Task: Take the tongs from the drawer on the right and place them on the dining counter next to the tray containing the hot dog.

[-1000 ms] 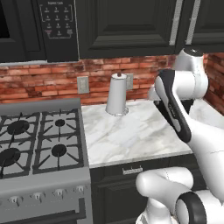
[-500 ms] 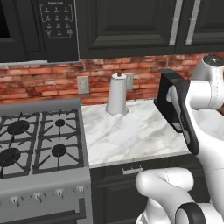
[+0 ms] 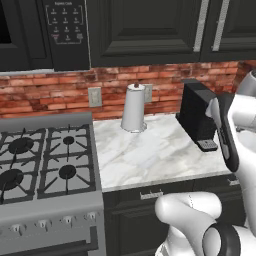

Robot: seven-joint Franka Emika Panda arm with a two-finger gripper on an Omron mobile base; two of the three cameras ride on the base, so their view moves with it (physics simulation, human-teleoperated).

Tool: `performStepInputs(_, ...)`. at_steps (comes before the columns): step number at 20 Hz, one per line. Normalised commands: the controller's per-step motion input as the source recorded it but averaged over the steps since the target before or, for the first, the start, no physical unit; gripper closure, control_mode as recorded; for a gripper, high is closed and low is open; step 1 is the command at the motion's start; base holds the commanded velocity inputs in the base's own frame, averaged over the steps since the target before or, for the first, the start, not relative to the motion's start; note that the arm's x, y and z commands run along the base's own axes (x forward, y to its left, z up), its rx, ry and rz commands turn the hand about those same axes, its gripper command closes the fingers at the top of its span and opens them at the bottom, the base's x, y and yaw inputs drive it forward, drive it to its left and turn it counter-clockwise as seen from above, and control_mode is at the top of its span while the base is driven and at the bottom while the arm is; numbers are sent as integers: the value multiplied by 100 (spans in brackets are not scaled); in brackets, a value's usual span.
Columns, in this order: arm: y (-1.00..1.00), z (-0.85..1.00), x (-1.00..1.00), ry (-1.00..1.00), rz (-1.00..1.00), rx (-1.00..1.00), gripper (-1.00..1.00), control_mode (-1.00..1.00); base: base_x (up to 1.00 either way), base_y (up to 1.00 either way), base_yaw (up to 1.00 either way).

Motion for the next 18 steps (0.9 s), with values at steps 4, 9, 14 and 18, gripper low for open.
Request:
performStepInputs(4,-34,-23,-2,-13,-17,20,-100,-100,0,0,0)
performStepInputs(9,-53,-18,0,-13,-24,38,-100,-100,0,0,0)
performStepInputs(14,-43,-22,0,-9,-21,28,-100,-100,0,0,0)
performStepInputs(18,-40,-14,-3,1,-9,13,-100,-100,0,0,0)
